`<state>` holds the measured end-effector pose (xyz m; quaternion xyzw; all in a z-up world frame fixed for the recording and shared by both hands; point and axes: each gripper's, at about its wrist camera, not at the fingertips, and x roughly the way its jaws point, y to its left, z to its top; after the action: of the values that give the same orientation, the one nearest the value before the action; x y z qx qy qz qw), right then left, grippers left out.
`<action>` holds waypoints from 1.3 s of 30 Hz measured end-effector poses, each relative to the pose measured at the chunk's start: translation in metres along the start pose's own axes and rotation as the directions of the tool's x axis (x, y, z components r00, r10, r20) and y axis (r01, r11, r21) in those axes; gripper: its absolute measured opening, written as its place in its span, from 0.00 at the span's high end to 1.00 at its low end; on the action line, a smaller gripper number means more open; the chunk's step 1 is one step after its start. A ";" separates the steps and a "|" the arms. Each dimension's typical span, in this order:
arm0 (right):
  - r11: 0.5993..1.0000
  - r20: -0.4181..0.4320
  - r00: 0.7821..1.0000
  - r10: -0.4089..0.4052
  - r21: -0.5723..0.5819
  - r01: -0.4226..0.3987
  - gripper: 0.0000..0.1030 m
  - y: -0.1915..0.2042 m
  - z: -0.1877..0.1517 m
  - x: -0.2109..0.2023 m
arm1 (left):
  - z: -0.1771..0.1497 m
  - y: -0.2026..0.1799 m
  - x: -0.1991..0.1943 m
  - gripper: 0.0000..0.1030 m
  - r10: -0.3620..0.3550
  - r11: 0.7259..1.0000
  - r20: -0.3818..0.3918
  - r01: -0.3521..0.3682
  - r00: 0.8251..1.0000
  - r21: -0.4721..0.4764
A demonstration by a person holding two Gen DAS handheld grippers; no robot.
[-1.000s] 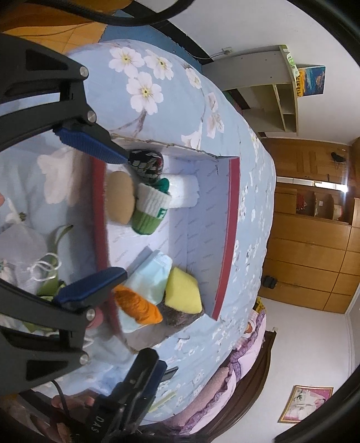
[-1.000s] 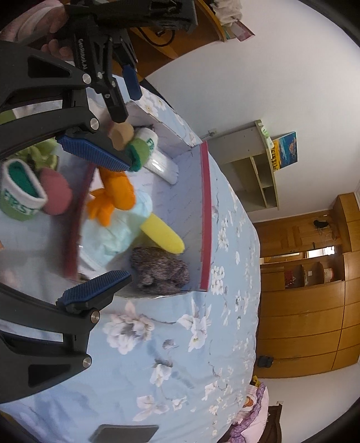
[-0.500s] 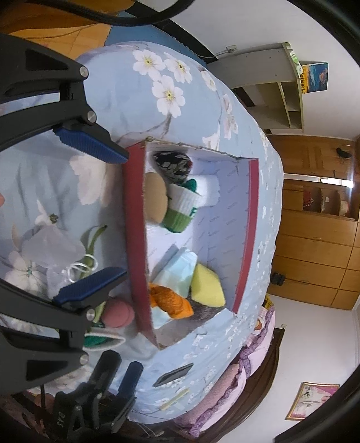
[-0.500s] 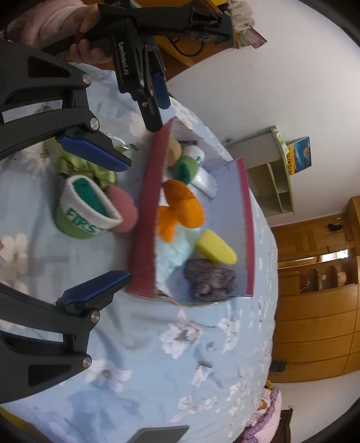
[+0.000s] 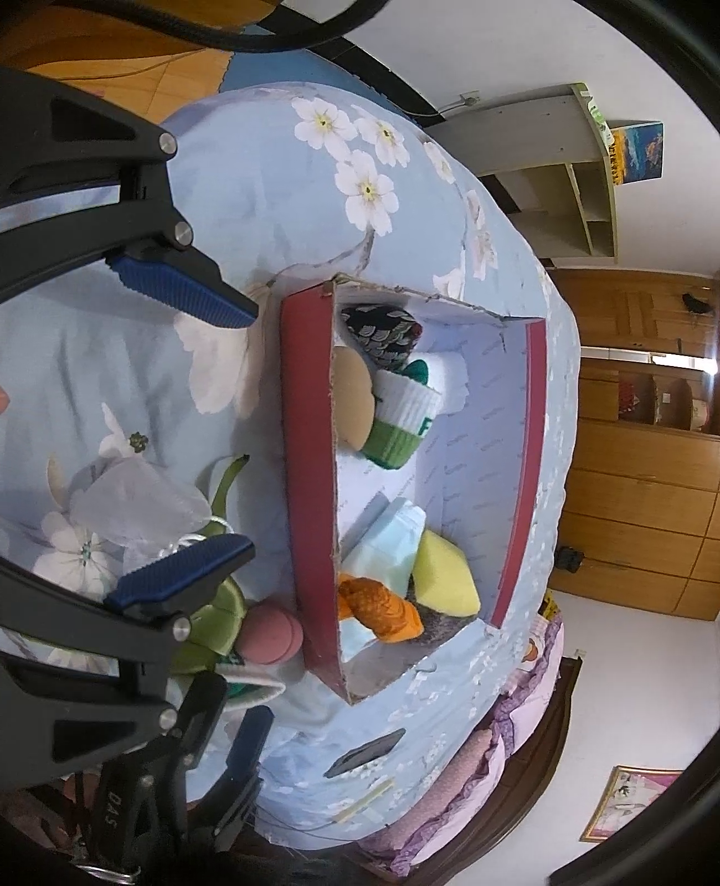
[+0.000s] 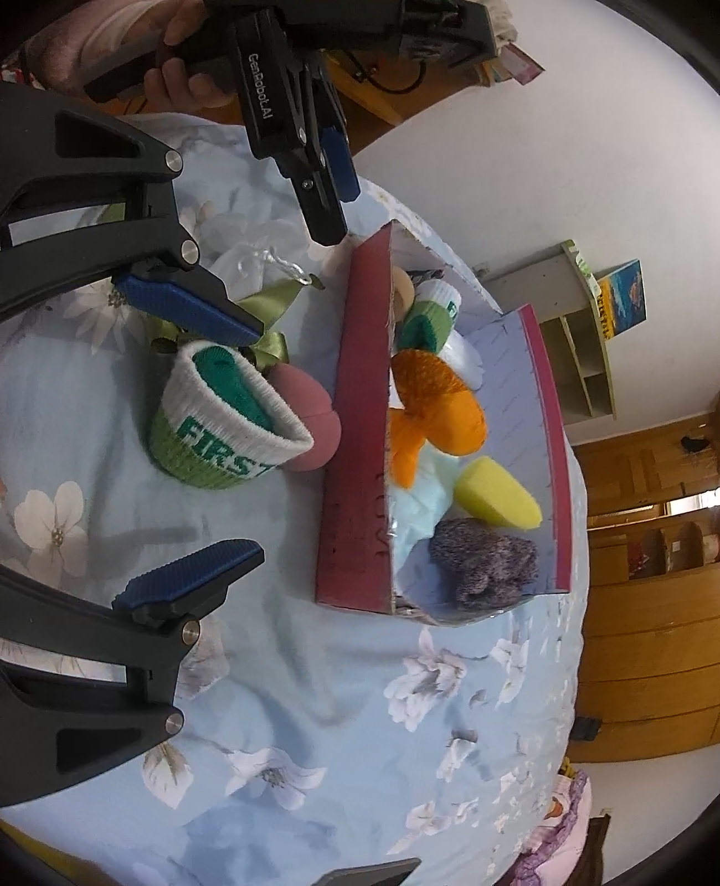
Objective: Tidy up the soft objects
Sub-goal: 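Grasp the second green-white FIRST sock with the right tool while the left tool grasps the clear mesh bag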
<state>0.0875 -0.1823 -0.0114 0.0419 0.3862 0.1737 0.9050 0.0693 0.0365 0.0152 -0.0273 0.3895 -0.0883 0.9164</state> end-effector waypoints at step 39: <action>0.997 0.015 1.000 0.002 0.080 -0.003 0.57 -0.023 -0.028 -0.011 | -0.031 -0.018 0.023 0.22 -0.054 0.999 -0.124 0.053 0.991 -0.013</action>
<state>0.0671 -0.2096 -0.0285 0.0797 0.3859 0.1591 0.9052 0.0603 0.0154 -0.0204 -0.0368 0.4454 -0.1124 0.8875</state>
